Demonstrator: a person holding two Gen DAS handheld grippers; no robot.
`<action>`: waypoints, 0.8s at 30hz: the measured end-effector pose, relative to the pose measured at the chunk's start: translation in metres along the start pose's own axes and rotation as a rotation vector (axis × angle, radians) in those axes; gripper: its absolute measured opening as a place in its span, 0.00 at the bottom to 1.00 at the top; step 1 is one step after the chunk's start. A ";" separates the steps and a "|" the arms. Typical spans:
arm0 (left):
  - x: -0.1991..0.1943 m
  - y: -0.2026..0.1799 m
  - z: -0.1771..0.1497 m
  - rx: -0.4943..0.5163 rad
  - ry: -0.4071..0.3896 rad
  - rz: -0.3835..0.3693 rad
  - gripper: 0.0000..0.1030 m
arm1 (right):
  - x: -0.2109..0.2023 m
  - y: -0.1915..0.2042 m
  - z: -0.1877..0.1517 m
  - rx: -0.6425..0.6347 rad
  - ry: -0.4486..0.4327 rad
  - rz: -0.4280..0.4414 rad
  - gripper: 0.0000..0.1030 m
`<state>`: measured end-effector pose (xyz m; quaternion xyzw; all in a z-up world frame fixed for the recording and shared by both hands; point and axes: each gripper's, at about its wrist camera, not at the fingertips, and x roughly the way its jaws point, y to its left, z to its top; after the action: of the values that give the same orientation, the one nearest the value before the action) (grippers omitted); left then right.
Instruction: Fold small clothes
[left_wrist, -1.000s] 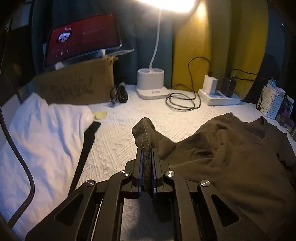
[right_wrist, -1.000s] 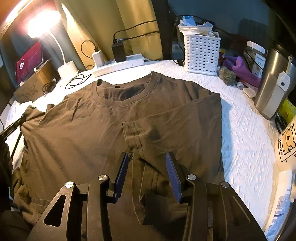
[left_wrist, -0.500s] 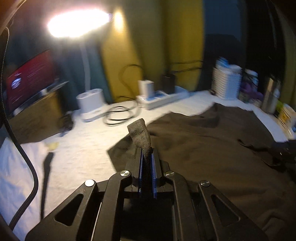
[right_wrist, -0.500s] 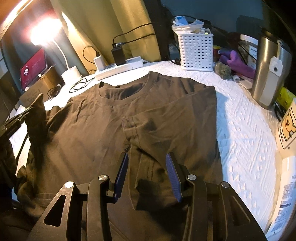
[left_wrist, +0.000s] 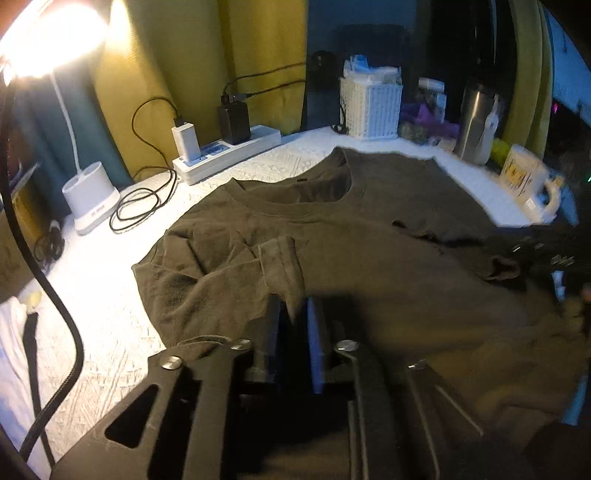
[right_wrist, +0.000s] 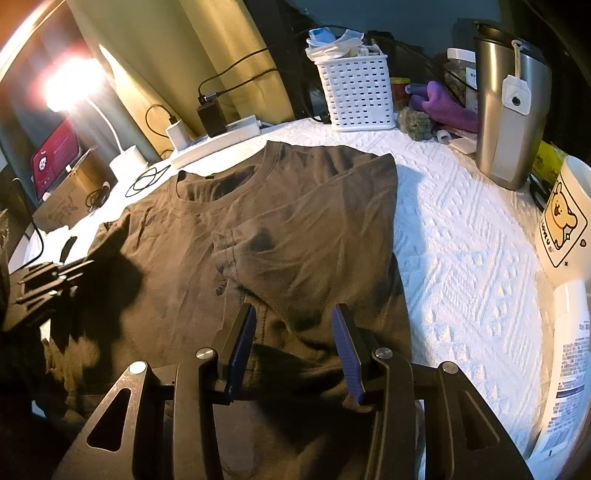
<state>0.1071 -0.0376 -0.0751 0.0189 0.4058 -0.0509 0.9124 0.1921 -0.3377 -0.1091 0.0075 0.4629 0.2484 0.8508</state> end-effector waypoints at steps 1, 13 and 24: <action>-0.006 0.006 0.000 -0.020 -0.012 -0.011 0.36 | 0.001 0.001 0.000 -0.002 0.001 0.000 0.44; -0.013 0.064 -0.009 -0.139 0.002 0.021 0.47 | 0.007 0.013 0.005 -0.024 0.013 -0.006 0.44; 0.005 0.086 -0.044 -0.260 0.093 -0.049 0.47 | 0.011 0.019 0.005 -0.037 0.031 -0.015 0.44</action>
<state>0.0871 0.0504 -0.1086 -0.1071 0.4510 -0.0191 0.8859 0.1936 -0.3153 -0.1102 -0.0155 0.4714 0.2504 0.8455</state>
